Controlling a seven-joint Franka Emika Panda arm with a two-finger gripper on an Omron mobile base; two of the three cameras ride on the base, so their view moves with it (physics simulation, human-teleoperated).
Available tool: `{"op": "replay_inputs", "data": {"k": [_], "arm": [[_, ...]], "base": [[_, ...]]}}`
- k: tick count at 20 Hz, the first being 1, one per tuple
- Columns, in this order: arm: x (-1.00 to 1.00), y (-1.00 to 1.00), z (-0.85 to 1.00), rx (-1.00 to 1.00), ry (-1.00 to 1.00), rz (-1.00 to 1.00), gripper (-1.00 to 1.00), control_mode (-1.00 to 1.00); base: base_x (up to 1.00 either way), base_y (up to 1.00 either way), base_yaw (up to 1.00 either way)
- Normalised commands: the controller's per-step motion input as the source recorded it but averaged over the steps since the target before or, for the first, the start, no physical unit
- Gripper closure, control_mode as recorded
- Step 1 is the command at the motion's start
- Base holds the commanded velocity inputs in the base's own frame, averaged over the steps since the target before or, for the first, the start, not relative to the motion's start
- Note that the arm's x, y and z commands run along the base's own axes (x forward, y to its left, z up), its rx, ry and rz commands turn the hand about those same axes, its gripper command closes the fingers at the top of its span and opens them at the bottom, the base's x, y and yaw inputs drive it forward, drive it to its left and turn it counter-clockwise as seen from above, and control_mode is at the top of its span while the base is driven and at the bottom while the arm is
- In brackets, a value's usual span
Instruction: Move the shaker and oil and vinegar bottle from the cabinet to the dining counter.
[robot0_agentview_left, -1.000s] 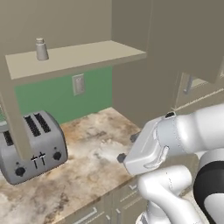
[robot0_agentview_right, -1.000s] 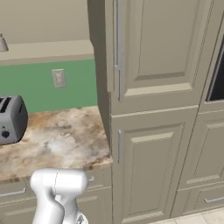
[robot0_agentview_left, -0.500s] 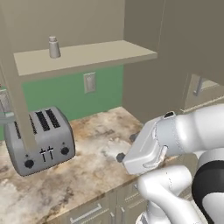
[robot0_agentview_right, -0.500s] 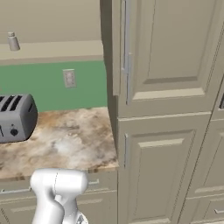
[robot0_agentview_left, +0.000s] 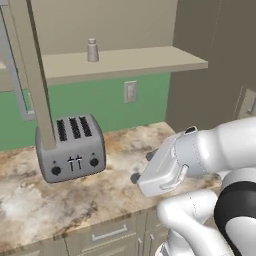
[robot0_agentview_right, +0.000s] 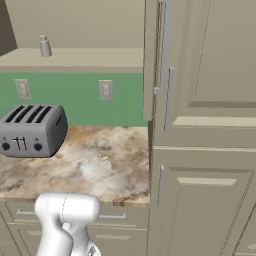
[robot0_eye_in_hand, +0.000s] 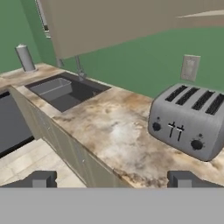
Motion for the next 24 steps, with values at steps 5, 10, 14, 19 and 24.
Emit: {"op": "replay_inputs", "data": {"k": [5,10,14,19,24], "arm": [[0.0,0.0,0.0,0.0,0.0,0.0,-1.0,1.0],[0.0,0.0,0.0,0.0,0.0,0.0,-1.0,1.0],[0.33,-0.01,-0.01,0.01,0.0,0.03,-1.0,-1.0],[0.38,-0.22,0.07,0.0,0.0,0.01,-1.0,-1.0],[0.25,-0.38,0.29,0.0,-0.01,-0.01,-1.0,-1.0]], "base": [[0.92,0.22,0.3],[1.0,0.02,0.16],[0.45,0.0,0.04],[0.0,0.0,0.0],[0.0,0.0,0.0]]}}
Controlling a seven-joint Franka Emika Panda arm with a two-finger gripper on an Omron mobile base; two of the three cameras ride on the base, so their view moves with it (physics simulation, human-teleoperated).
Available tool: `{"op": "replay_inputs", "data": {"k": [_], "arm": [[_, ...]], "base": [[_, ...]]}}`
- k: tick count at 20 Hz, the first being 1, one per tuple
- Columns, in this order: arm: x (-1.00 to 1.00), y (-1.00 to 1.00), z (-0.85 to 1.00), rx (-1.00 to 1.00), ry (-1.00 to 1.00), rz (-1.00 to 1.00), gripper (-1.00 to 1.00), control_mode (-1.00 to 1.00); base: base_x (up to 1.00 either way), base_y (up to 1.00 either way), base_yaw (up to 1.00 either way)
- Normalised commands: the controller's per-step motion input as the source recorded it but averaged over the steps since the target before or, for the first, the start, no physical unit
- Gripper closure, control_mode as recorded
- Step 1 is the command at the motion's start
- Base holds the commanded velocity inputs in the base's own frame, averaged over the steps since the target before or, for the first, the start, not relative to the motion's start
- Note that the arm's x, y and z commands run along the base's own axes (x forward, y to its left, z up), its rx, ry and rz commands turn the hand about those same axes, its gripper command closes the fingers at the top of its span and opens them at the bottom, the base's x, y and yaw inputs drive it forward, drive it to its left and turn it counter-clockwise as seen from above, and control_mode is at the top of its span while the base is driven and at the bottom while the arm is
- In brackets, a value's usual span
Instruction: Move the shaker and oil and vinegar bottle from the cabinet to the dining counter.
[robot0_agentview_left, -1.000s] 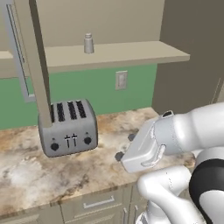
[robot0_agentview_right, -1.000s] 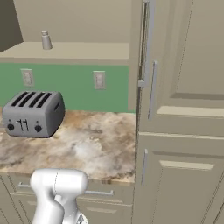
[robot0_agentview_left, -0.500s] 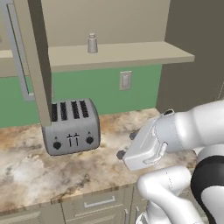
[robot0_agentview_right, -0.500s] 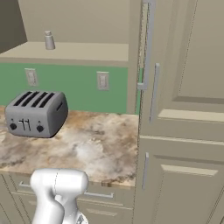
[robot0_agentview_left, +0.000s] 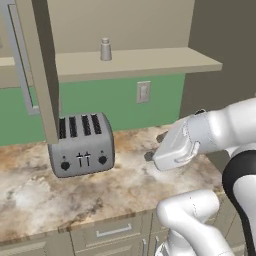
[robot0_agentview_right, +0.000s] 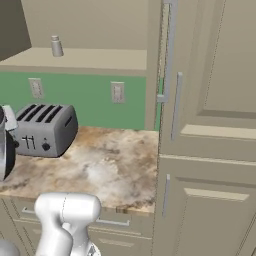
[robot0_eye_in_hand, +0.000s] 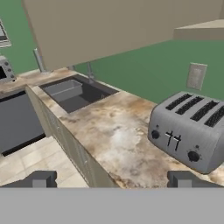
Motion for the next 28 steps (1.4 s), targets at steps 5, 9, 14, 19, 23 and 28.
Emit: {"op": "replay_inputs", "data": {"k": [5,9,14,19,23,28], "arm": [[0.12,-0.14,0.41,0.0,-0.05,-0.08,-1.0,-1.0],[0.08,0.02,0.44,-0.03,-0.03,-0.21,-1.0,-1.0],[0.02,-0.03,0.39,-0.05,-0.03,-0.28,-1.0,-1.0],[0.14,-0.2,0.43,-0.02,-0.07,-0.25,-1.0,-1.0],[0.32,-0.38,0.31,0.0,-0.11,-0.14,-1.0,-1.0],[0.38,-0.35,0.32,0.0,-0.17,-0.06,-1.0,-1.0]], "base": [[0.0,0.0,0.0],[0.0,0.0,0.0],[0.0,0.0,0.0],[0.0,0.0,0.0],[0.0,0.0,0.0],[0.0,0.0,0.0]]}}
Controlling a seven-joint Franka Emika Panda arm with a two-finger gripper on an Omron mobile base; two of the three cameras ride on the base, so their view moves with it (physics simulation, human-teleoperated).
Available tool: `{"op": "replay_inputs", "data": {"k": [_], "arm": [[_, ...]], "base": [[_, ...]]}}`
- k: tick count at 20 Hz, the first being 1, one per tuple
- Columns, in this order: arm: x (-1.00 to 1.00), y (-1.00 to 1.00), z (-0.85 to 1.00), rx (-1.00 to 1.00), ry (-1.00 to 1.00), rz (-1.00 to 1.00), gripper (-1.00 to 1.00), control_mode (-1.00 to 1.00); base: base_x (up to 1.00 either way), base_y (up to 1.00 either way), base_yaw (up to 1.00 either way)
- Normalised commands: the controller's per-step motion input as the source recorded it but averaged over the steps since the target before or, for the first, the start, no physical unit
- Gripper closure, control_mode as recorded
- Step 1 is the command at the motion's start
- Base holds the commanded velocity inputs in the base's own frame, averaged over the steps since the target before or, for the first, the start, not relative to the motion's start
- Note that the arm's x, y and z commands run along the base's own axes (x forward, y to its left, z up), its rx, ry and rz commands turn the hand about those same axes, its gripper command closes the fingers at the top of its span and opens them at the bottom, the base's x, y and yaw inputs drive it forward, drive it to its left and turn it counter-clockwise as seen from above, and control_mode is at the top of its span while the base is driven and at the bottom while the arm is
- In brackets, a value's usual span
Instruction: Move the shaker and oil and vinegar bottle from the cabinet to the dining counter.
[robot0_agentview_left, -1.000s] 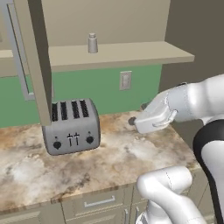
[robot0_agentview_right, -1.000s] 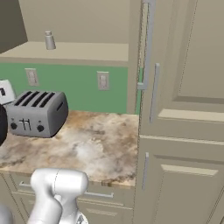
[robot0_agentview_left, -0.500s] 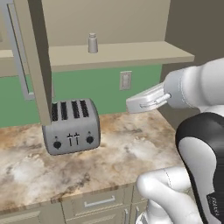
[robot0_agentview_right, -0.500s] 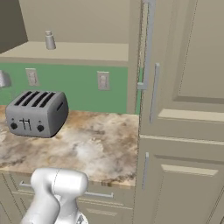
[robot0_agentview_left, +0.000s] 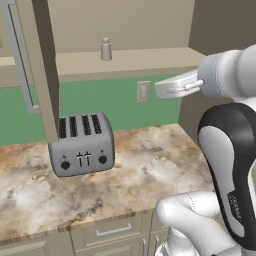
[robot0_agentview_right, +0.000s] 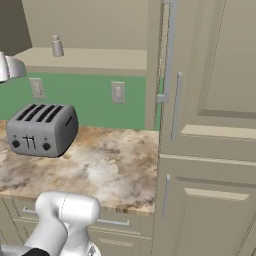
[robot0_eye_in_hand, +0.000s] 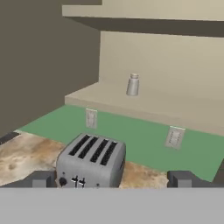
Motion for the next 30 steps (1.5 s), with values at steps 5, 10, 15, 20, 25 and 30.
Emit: {"op": "replay_inputs", "data": {"k": [5,10,15,20,25,30], "arm": [[0.43,-0.21,0.12,0.0,-0.19,-0.04,-1.0,-1.0],[0.5,0.0,0.0,0.0,-0.16,-0.08,-1.0,-1.0],[0.61,0.0,0.0,0.01,-0.03,-0.12,-1.0,-1.0],[0.44,0.0,0.0,0.0,0.02,-0.08,-1.0,-1.0],[0.19,0.07,0.0,0.0,0.0,-0.02,-1.0,-1.0],[0.21,0.01,0.0,0.0,0.0,0.0,-1.0,-1.0]], "base": [[0.0,0.0,0.0],[0.0,0.0,0.0],[0.0,0.0,0.0],[0.0,0.0,0.0],[0.0,0.0,0.0],[0.0,0.0,0.0]]}}
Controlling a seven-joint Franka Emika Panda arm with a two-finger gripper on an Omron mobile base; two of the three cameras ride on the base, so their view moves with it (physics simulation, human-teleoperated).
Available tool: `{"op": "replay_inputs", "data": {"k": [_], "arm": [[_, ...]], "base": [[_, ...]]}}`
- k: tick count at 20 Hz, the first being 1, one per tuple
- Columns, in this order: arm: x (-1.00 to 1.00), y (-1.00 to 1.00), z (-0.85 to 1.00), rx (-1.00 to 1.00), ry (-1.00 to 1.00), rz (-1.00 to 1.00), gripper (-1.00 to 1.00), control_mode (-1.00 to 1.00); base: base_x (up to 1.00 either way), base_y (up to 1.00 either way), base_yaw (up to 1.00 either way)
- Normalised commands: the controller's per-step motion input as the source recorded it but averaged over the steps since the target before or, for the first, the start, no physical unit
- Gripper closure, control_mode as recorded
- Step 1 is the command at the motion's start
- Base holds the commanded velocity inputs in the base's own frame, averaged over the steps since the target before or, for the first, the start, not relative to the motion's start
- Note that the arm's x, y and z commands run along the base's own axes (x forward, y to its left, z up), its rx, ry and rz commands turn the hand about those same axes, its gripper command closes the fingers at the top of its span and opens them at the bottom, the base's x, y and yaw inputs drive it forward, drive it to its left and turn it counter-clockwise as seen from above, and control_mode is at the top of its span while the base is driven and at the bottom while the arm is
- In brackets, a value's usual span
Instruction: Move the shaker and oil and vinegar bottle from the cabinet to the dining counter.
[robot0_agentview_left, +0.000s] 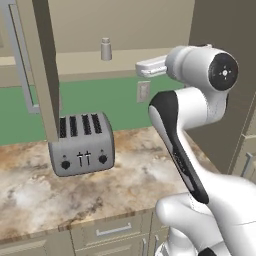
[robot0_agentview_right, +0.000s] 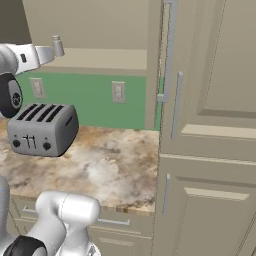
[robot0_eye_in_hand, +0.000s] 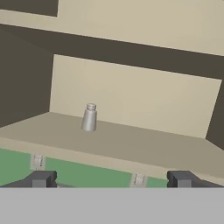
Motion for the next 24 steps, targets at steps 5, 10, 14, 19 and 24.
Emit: {"op": "replay_inputs", "data": {"k": [5,10,14,19,24], "arm": [[0.19,0.0,-0.01,0.0,0.0,0.0,-1.0,-1.0],[0.19,0.02,-0.01,0.0,0.0,0.0,-1.0,-1.0],[0.3,0.18,0.0,0.0,0.0,0.0,-1.0,-1.0],[0.38,0.24,0.0,0.0,0.0,0.0,-1.0,-1.0],[0.48,0.49,0.0,0.0,0.0,0.0,-1.0,-1.0]], "base": [[0.0,0.0,0.0],[0.0,0.0,0.0],[0.0,0.0,0.0],[0.0,0.0,0.0],[0.0,0.0,0.0]]}}
